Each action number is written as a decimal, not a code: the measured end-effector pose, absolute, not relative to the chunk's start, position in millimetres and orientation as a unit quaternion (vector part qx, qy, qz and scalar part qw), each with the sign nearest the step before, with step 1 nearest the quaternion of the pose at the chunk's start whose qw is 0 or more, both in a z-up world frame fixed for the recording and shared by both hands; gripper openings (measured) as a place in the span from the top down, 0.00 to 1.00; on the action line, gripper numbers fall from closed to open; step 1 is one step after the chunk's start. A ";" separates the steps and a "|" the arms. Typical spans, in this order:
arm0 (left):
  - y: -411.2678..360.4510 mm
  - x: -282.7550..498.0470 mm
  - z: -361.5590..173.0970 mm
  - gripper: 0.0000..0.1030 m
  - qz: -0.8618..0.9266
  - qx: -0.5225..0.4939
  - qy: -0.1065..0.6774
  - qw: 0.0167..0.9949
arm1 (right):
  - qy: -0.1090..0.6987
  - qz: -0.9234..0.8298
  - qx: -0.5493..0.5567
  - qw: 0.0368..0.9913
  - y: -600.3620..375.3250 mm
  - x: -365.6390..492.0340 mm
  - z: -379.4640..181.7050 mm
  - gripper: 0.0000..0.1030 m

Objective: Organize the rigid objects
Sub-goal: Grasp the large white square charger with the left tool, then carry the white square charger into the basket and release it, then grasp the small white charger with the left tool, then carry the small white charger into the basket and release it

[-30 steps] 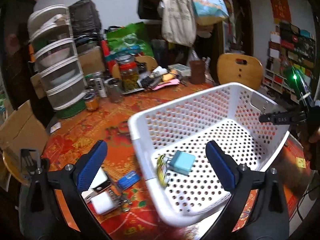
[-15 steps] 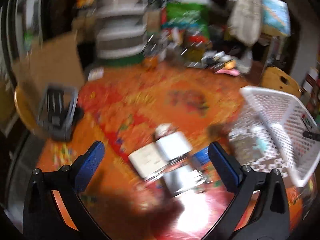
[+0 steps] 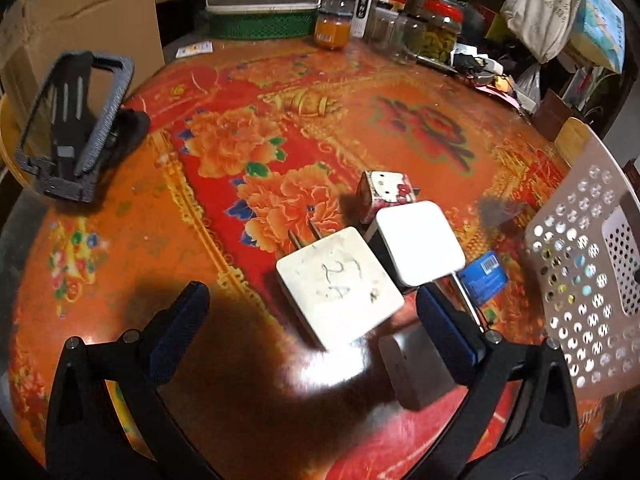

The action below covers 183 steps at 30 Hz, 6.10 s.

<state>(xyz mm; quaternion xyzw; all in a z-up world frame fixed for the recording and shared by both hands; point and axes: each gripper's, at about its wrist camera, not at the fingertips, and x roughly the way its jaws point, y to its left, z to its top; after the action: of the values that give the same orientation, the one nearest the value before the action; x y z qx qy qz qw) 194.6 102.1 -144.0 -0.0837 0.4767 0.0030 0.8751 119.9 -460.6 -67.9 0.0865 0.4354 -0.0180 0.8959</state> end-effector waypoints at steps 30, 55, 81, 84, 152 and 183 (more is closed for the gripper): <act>58.3 178.9 -39.9 0.43 0.030 0.009 0.385 0.923 | 0.437 -0.016 0.076 0.896 -450.5 121.7 -68.3 0.85; -132.4 168.1 10.1 0.43 -0.094 0.088 0.374 0.919 | 0.430 -0.008 0.081 0.899 -451.2 120.4 -67.6 0.85; -90.4 148.5 31.3 0.02 -0.109 0.049 0.328 0.937 | 0.429 -0.008 0.081 0.900 -450.6 121.8 -67.0 0.85; -31.0 156.6 33.5 0.01 -0.058 0.024 0.325 0.944 | 0.429 -0.007 0.082 0.899 -450.7 123.7 -67.1 0.85; -72.6 199.7 20.2 0.59 -0.020 0.039 0.381 0.923 | 0.429 -0.007 0.078 0.900 -450.7 120.6 -68.1 0.85; -233.1 194.5 -23.4 0.58 -0.139 0.115 0.450 0.874 | 0.429 -0.007 0.077 0.900 -450.7 119.7 -67.3 0.85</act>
<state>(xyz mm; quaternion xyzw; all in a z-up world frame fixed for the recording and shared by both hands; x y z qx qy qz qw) 194.5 -233.1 -23.4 0.1155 0.4501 -0.1394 0.8744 119.7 -450.7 -67.3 0.0766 0.4291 -0.0071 0.9000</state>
